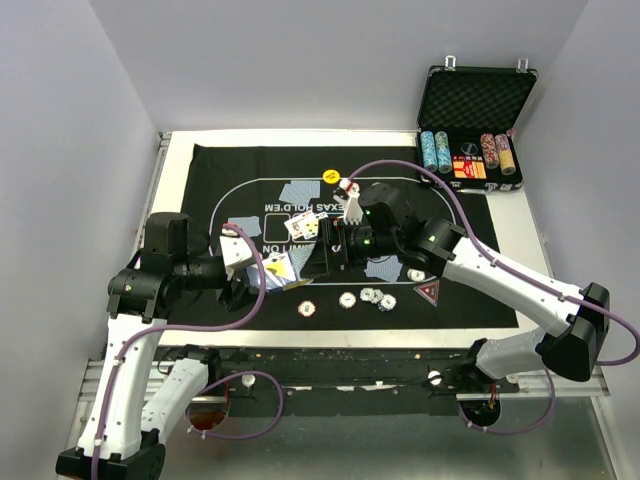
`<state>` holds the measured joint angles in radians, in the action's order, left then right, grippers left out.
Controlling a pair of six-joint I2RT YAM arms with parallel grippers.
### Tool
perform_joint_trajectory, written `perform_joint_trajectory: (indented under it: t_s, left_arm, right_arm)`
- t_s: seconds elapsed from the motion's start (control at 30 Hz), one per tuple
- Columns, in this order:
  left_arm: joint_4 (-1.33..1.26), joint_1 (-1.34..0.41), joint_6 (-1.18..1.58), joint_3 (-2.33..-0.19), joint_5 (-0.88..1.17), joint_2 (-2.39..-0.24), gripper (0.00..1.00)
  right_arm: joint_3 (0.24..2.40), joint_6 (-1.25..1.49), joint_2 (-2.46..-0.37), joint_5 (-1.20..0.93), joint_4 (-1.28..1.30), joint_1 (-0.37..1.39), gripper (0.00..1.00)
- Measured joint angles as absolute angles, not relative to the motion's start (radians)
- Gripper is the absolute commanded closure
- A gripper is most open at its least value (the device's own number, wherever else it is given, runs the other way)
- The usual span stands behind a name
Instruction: Distribute texas hold em gaming equipment
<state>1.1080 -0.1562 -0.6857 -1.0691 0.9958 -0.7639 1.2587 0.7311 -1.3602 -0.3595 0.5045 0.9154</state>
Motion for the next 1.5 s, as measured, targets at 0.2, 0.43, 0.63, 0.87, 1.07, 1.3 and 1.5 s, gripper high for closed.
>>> perform_joint_trajectory:
  t_s: [0.2,0.43,0.63,0.87,1.07,1.3,1.5]
  left_arm:
    - [1.108,-0.154,-0.685,-1.067,0.995,-0.764,0.80]
    - [1.107,-0.154,-0.683,-1.067,0.995,-0.764,0.80]
    - [1.102,-0.154,-0.679,-1.067,0.996,-0.764,0.80]
    - [1.100,-0.154,-0.678,-1.067,0.999,-0.764,0.80]
    - [1.100,-0.154,-0.678,-1.067,0.999,-0.761,0.80]
    - [1.099,-0.154,-0.678,-1.067,0.999,-0.759,0.80]
    - [1.100,-0.154,-0.678,-1.067,0.999,-0.758,0.80]
  right_arm:
    - [1.259,0.741,-1.356,-0.318,0.502,0.917,0.19]
    - [1.269,0.731,-1.334,-0.230,0.543,0.917,0.29]
    - [1.302,0.710,-1.324,-0.157,0.597,0.917,0.36]
    - [1.343,0.701,-1.321,-0.120,0.638,0.917,0.47]
    - [1.357,0.702,-1.317,-0.120,0.639,0.917,0.56]
    - [1.357,0.707,-1.313,-0.112,0.639,0.917,0.76]
    - [1.357,0.723,-1.291,-0.079,0.640,0.917,0.94]
